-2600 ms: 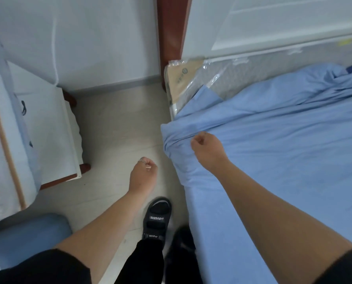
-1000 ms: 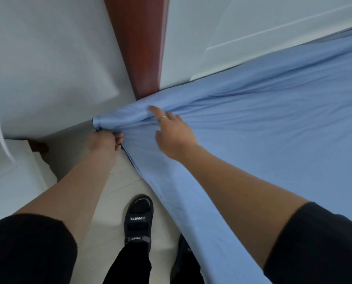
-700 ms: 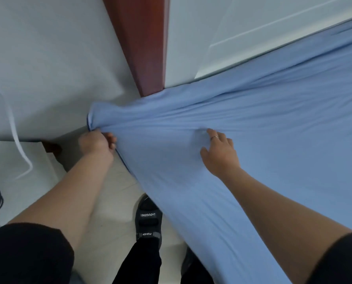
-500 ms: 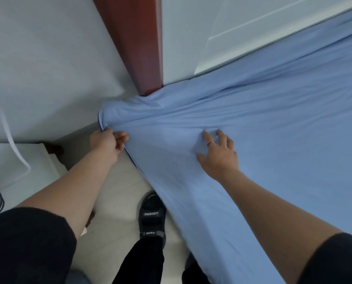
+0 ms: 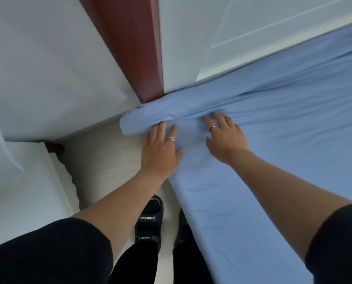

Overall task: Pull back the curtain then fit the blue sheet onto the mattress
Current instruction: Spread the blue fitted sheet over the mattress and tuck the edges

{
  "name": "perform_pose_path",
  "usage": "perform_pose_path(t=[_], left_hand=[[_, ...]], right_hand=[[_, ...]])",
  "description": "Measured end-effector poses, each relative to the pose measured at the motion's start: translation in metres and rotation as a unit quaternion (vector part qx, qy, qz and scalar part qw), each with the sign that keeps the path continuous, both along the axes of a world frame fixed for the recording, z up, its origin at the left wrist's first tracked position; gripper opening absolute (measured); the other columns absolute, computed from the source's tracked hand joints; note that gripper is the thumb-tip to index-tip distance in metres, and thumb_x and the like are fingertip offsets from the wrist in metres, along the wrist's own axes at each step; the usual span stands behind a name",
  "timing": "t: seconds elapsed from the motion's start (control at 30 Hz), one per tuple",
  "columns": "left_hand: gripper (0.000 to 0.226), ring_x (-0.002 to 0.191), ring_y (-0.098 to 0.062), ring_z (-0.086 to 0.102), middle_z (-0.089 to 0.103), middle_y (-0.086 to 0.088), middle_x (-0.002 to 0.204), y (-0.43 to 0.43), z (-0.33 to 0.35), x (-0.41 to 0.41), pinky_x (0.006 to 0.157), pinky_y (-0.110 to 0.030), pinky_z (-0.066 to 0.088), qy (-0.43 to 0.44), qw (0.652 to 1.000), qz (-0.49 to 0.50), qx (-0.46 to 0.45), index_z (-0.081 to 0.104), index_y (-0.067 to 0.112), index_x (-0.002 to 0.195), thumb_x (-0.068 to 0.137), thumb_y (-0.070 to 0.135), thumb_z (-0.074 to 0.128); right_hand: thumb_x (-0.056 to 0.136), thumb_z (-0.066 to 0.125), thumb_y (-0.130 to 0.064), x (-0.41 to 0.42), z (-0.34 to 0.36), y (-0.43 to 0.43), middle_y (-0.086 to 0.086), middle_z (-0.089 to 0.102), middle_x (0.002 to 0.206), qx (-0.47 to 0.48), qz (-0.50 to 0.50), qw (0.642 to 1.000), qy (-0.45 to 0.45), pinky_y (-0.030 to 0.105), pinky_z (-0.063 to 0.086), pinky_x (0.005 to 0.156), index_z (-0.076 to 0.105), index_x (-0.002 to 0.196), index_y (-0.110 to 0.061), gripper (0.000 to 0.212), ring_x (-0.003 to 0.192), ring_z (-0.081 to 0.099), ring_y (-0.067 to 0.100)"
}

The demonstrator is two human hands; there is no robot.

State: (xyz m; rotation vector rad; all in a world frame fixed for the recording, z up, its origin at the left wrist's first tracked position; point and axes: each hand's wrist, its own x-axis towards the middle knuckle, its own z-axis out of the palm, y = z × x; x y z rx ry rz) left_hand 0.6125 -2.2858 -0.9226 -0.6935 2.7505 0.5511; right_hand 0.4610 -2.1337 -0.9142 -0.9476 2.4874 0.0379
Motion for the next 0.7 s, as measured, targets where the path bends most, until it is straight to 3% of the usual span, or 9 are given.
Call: perform_pose_path(t=[0.1,0.17,0.37,0.47,0.53,0.6,0.7], left_hand=[[0.082,0.151,-0.031,0.010,0.011,-0.007,0.165,-0.006,-0.005,-0.008,0.123,-0.053,0.009,-0.015,0.999,0.025,-0.036,0.014,0.017,0.159,0.093,0.056,0.046],[0.084,0.151,-0.035,0.011,0.012,-0.011,0.164,-0.010,-0.006,-0.015,0.121,-0.055,0.007,-0.020,0.997,0.024,-0.072,0.016,0.021,0.158,0.090,0.059,0.046],[0.055,0.126,-0.035,0.043,0.045,-0.009,0.142,-0.008,-0.007,-0.014,0.108,-0.046,0.036,0.043,0.987,-0.039,-0.149,0.062,0.025,0.133,0.084,0.050,0.067],[0.026,0.113,-0.034,0.052,0.057,-0.008,0.125,-0.005,-0.014,-0.008,0.097,-0.043,0.045,0.121,0.985,-0.030,-0.123,0.074,0.021,0.114,0.089,0.027,0.071],[0.017,0.113,-0.032,0.052,0.059,-0.007,0.123,-0.001,-0.018,-0.008,0.096,-0.042,0.044,0.151,0.983,-0.011,-0.103,0.077,0.019,0.106,0.094,0.021,0.066],[0.021,0.122,-0.031,0.048,0.056,-0.007,0.130,0.001,-0.022,-0.012,0.104,-0.041,0.040,0.144,0.983,0.017,-0.111,0.071,0.015,0.112,0.093,0.023,0.064],[0.040,0.133,-0.028,0.044,0.055,-0.005,0.138,0.001,-0.020,-0.015,0.111,-0.042,0.034,0.111,0.988,0.039,-0.103,0.061,0.012,0.127,0.091,0.029,0.065]], right_hand=[[0.091,0.051,-0.037,-0.029,-0.004,-0.013,0.003,0.021,0.158,0.022,0.021,1.000,0.007,0.045,0.028,0.114,0.021,0.154,-0.029,0.071,0.149,0.014,0.028],[0.088,0.054,-0.045,-0.046,-0.007,-0.020,0.010,0.021,0.155,0.027,0.037,0.998,0.043,0.049,0.025,0.115,0.021,0.152,-0.029,0.074,0.147,0.014,0.035],[0.086,0.060,-0.051,-0.069,-0.007,-0.019,0.010,0.037,0.144,-0.007,0.122,0.992,0.038,0.050,0.036,0.107,0.036,0.146,-0.027,0.069,0.134,0.034,0.035],[0.085,0.060,-0.047,-0.064,-0.009,-0.007,0.013,0.045,0.136,-0.046,0.204,0.972,0.104,0.050,0.037,0.105,0.046,0.142,-0.019,0.064,0.127,0.041,0.038],[0.089,0.061,-0.040,-0.065,-0.011,-0.001,0.010,0.047,0.137,-0.049,0.205,0.972,0.102,0.049,0.038,0.105,0.048,0.142,-0.017,0.059,0.126,0.044,0.037],[0.091,0.060,-0.030,-0.066,-0.015,-0.001,0.009,0.049,0.137,-0.047,0.192,0.976,0.089,0.047,0.039,0.102,0.049,0.140,-0.015,0.052,0.126,0.044,0.036],[0.088,0.053,-0.009,-0.065,-0.020,-0.008,0.013,0.055,0.126,-0.048,0.209,0.970,0.114,0.049,0.038,0.101,0.062,0.122,-0.008,0.035,0.118,0.048,0.039]])
